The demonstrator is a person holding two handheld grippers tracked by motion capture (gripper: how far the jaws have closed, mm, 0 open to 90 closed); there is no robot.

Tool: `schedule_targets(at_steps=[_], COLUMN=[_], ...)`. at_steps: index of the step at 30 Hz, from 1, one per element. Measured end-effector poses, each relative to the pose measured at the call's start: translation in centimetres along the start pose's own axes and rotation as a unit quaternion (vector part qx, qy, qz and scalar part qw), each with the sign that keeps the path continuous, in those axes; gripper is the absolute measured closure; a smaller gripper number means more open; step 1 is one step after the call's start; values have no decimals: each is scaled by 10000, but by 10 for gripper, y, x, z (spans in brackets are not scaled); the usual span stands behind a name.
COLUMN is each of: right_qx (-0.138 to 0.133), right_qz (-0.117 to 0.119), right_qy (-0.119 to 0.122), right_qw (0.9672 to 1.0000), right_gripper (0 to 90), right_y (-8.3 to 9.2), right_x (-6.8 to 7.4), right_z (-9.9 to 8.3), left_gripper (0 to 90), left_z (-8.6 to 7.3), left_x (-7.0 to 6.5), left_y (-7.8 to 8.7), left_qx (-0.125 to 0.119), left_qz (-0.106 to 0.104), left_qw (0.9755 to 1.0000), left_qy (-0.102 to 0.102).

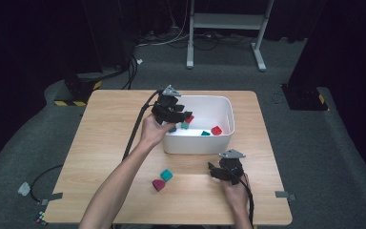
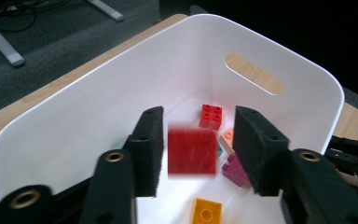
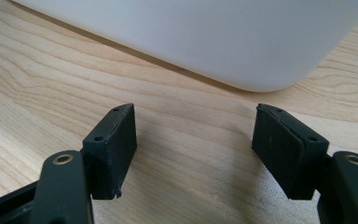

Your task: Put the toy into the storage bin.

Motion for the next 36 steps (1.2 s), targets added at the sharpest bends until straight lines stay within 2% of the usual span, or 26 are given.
schedule_targets(at_steps=[8, 12, 16, 22, 28, 32, 36], right_qx=[2, 4, 3, -1, -2, -7, -8], right_qz=[3, 1, 6, 4, 5, 2, -6], right_qy=[0, -3, -9, -4, -6, -12, -25], right_qw=[10000, 10000, 10000, 10000, 10000, 10000, 10000], right_gripper=[303, 304, 304, 304, 304, 306, 307], right_y=[0, 0, 0, 0, 0, 0, 0], right_x=[0, 0, 0, 0, 0, 0, 0], right_z=[0, 0, 0, 0, 0, 0, 0], left_gripper=[346, 340, 326, 303, 275, 243, 229], left_z=[-8, -9, -12, -36, -62, -81, -99], left_x=[4, 6, 6, 5, 5, 1, -2], left_y=[11, 22, 36, 61, 84, 95, 103], left_qx=[-30, -112, -313, -428, -611, -610, -621], left_qz=[77, 28, 142, 290, 278, 331, 343], left_qw=[9999, 9999, 9994, 9987, 9973, 9973, 9971], left_qy=[88, 113, 51, 48, 282, 227, 271])
Point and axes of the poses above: each handheld gripper's, and its own axes: y roughly backward along the jaws, z roughly out of its top, x roughly to its left, the point moved 10 cm from there along -y, roughly forward along the jaws, and after that the axes turned 6 degrees about -y, right-handed, at the moved point
